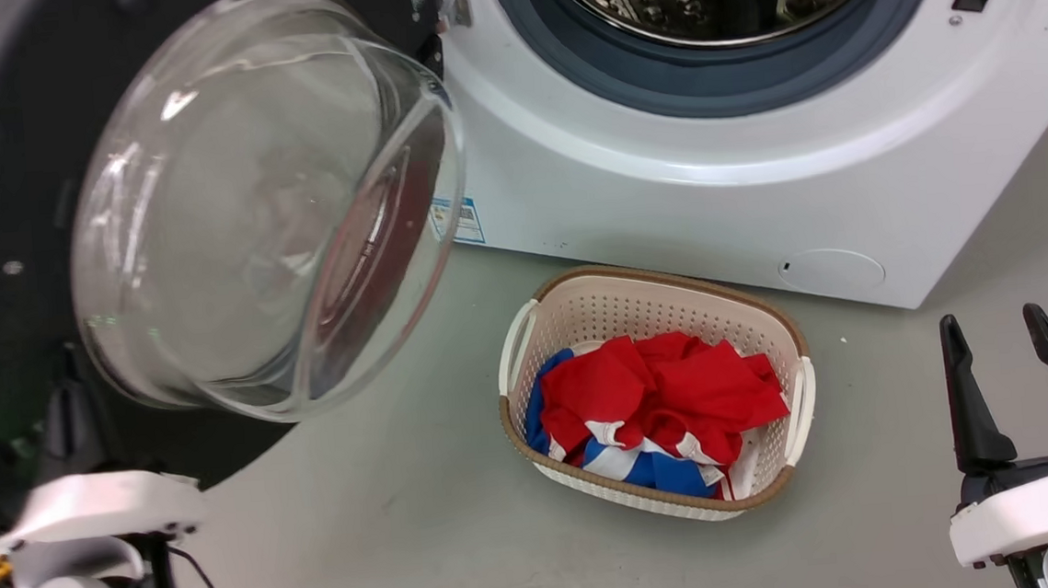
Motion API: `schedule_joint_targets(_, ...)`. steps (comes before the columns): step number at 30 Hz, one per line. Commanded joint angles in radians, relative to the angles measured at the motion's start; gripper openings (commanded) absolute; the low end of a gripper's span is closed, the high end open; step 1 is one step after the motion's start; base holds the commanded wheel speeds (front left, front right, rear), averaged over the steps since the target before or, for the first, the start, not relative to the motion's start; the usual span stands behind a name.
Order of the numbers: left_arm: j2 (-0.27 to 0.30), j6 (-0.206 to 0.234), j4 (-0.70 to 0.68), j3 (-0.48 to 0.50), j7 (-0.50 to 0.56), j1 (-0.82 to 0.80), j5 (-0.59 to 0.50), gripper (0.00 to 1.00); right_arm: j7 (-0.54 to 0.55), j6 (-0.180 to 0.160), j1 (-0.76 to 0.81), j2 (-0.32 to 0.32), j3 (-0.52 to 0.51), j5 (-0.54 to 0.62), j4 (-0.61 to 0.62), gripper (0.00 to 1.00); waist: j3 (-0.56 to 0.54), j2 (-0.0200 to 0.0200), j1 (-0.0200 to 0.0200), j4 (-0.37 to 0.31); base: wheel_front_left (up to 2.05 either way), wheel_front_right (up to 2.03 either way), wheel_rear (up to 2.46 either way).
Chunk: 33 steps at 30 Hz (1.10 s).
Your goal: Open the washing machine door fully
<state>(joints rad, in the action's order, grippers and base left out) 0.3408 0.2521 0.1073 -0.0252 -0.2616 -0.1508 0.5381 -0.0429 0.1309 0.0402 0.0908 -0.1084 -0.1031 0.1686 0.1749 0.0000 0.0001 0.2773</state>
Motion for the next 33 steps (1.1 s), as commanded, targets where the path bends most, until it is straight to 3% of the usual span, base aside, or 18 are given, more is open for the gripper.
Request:
schedule_joint_targets(1,0.014,-0.006,0.007,0.021,-0.005,-0.019,-0.002,0.0,0.0,0.0,-0.01,0.005,0.001,-0.005,0.003,1.0,0.011,0.0,-0.0001,-0.009,0.0,0.0,0.0)
schedule_joint_targets(8,0.049,-0.079,0.078,0.126,-0.004,-0.047,-0.018,0.0,-0.002,0.0,-0.025,0.01,0.003,-0.009,-0.005,1.0,0.03,0.0,-0.0001,-0.024,0.0,0.0,0.0)
schedule_joint_targets(17,0.003,-0.11,0.069,0.161,-0.004,-0.019,-0.086,0.0,-0.013,0.0,-0.023,-0.001,0.004,-0.01,-0.028,1.0,0.005,0.0,-0.0001,-0.029,0.0,0.0,0.0)
schedule_joint_targets(24,-0.044,-0.103,-0.014,0.123,-0.004,0.066,-0.154,0.0,-0.024,0.0,0.004,-0.018,0.005,-0.01,-0.059,1.0,-0.057,0.0,-0.0001,-0.028,0.0,0.0,0.0)
schedule_joint_targets(33,-0.104,-0.11,-0.112,-0.018,0.038,0.155,-0.212,0.0,-0.032,0.0,0.026,-0.032,0.013,-0.011,-0.088,1.0,-0.118,0.0,-0.0001,-0.055,0.0,0.0,0.0)
